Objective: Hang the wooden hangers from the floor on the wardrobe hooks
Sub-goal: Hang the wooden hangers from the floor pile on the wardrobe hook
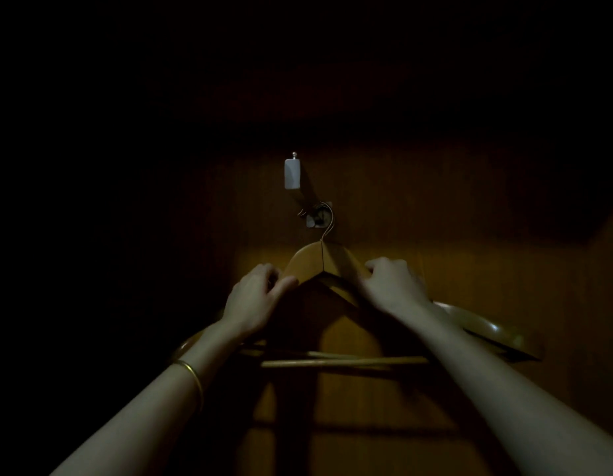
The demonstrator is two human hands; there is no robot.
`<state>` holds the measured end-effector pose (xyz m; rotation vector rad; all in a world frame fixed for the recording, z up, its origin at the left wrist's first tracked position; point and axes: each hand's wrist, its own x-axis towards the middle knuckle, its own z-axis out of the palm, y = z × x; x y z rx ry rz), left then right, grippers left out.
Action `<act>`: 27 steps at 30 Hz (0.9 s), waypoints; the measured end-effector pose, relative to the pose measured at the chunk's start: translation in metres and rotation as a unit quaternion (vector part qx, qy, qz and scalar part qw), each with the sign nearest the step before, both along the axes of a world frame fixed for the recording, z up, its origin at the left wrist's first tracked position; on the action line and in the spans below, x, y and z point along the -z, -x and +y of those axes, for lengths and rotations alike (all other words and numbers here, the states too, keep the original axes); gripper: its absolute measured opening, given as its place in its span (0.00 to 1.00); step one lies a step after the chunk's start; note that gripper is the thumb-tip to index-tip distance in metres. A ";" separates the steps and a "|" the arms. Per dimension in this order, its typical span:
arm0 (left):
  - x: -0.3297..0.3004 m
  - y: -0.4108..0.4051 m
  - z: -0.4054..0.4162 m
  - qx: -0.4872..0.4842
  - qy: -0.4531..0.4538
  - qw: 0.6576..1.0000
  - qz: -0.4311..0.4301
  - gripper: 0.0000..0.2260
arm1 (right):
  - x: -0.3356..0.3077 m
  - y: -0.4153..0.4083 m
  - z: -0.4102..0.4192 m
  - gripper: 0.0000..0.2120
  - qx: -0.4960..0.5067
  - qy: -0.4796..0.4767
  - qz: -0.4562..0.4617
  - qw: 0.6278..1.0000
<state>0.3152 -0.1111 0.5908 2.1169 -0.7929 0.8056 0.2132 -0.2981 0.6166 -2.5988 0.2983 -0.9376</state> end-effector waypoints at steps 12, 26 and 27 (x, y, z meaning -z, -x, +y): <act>0.004 0.001 0.002 -0.024 0.011 1.000 -0.015 0.14 | 0.014 -0.003 0.009 0.12 0.037 0.073 -0.035 0.996; 0.032 0.058 0.026 0.028 0.029 0.992 -0.120 0.20 | 0.034 0.054 0.025 0.26 0.016 0.107 -0.064 0.992; 0.040 0.068 0.026 0.046 0.023 0.989 -0.138 0.19 | 0.044 0.063 0.029 0.26 0.021 0.124 -0.078 0.989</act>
